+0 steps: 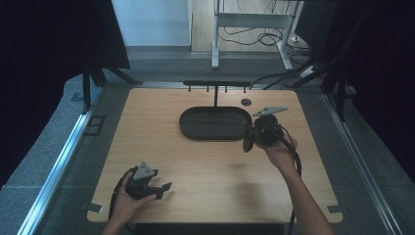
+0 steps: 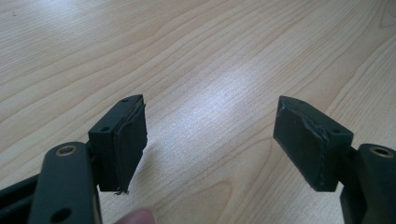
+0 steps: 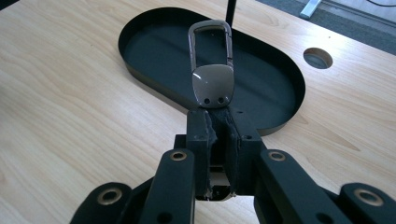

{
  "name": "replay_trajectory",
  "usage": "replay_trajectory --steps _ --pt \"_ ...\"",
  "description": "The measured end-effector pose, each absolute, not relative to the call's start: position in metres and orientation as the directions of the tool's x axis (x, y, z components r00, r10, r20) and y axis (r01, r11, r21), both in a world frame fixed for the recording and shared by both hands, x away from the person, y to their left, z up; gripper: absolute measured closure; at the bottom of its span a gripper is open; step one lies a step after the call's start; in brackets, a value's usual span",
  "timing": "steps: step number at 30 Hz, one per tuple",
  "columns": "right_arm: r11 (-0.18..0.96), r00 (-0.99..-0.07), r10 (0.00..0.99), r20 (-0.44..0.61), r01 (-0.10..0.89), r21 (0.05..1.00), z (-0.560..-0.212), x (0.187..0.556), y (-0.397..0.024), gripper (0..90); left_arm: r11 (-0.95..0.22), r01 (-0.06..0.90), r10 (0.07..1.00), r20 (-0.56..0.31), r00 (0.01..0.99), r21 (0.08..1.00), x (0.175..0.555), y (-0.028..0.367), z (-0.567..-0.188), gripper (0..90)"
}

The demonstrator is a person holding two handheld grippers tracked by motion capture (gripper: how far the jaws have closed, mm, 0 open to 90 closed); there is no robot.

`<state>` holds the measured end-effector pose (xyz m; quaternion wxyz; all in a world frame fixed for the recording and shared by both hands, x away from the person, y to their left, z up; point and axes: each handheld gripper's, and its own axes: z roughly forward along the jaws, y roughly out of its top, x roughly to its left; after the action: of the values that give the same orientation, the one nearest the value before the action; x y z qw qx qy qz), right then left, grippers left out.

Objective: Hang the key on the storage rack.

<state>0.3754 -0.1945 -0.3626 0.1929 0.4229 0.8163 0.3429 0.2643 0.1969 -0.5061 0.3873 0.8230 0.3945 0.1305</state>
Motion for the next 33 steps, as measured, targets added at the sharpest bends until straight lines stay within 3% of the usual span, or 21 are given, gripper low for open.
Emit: replay_trajectory --steps 33 --pt "0.265 -0.407 0.913 -0.015 0.566 0.781 -0.356 0.427 -0.195 81.1 -0.373 0.544 0.751 -0.1 0.653 0.751 0.263 0.201 -0.501 26.2"
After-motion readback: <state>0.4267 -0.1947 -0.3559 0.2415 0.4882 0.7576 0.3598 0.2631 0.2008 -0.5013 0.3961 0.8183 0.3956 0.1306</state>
